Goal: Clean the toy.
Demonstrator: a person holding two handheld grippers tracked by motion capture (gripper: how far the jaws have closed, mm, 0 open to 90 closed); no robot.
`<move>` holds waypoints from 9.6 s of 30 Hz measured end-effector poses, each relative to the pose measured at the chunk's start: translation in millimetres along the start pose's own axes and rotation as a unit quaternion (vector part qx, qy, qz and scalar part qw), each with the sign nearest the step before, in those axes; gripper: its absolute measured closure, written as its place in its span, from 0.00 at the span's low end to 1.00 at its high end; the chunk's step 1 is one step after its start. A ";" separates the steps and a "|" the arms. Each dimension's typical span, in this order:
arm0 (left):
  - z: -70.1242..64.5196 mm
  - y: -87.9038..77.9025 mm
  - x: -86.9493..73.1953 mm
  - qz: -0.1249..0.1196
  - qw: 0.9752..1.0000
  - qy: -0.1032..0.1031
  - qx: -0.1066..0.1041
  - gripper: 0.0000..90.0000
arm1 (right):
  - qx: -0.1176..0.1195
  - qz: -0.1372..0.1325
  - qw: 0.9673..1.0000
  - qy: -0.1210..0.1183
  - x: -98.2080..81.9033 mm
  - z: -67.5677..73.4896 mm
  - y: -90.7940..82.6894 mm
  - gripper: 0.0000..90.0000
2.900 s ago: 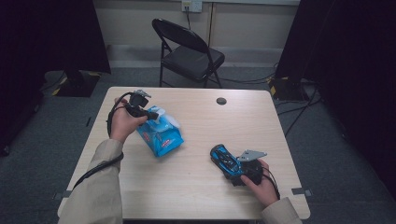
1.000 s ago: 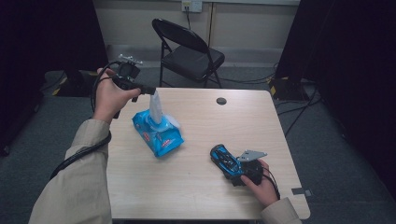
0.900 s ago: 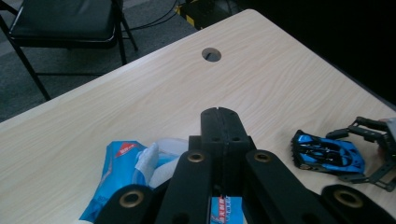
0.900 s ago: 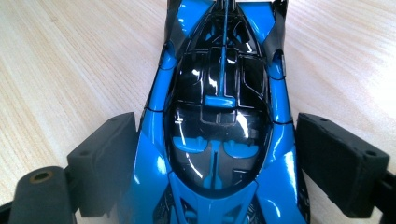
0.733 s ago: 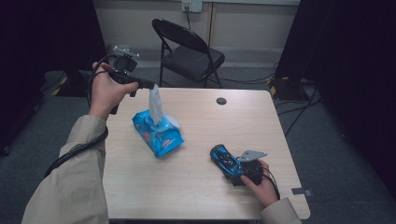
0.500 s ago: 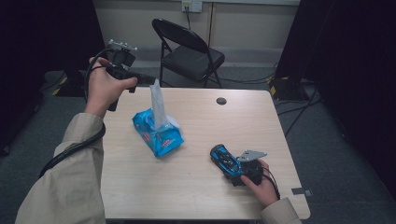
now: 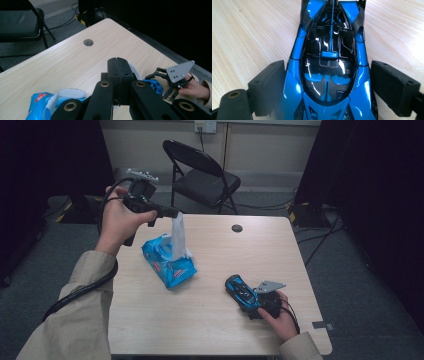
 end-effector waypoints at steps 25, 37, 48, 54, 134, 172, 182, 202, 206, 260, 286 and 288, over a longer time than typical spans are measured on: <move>-56.5 39.8 -103.3 0.056 0.994 -0.001 -0.092 1.00 | 0.000 0.000 1.000 0.000 0.0 0.0 0.0 0.15; -46.8 62.0 -181.0 0.110 0.989 -0.030 -0.091 1.00 | 0.000 0.000 1.000 0.000 0.0 0.0 0.0 0.15; -29.9 55.3 -216.2 0.116 0.989 -0.052 -0.071 1.00 | 0.000 0.000 1.000 0.000 0.0 0.0 0.0 0.15; -21.2 51.3 -233.5 0.125 0.989 -0.052 -0.053 1.00 | 0.000 0.000 1.000 0.000 0.0 0.0 0.0 0.15; -24.3 66.9 -286.7 0.084 0.995 0.034 -0.030 0.93 | 0.003 0.000 1.000 -0.001 -10.8 3.3 -19.3 0.16; -119.4 154.5 -202.3 0.008 0.985 0.033 -0.169 0.94 | -0.002 -0.009 1.000 0.006 -14.3 4.0 -27.9 0.27; -129.5 170.1 -204.6 0.021 0.983 0.037 -0.177 0.94 | -0.002 -0.009 1.000 0.006 -14.3 4.0 -27.8 0.27; -156.8 213.7 -226.7 0.069 0.979 0.070 -0.177 0.92 | -0.002 -0.009 1.000 0.006 -14.3 3.9 -27.9 0.27; -154.5 212.2 -225.3 0.070 0.979 0.082 -0.170 0.92 | -0.002 -0.008 1.000 0.006 -14.4 4.1 -28.0 0.27; -83.8 176.8 -210.6 0.053 0.994 0.031 -0.086 0.93 | -0.002 -0.009 1.000 0.007 -14.3 4.1 -28.0 0.27; -162.7 226.2 -223.3 0.077 0.980 0.072 -0.168 0.93 | -0.002 -0.009 1.000 0.007 -14.4 4.1 -28.0 0.27; -162.0 226.9 -224.0 0.077 0.980 0.069 -0.168 0.93 | -0.002 -0.009 1.000 0.007 -14.4 4.1 -28.0 0.27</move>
Point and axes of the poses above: each handheld gripper's, and its own axes: y roughly forward along the jaws, x roughly out of its top, z roughly to its left, the point moved 4 cm from there along y, roughly forward along the jaws, and after that the axes turned 13 degrees about -z, right-handed, at the moved point
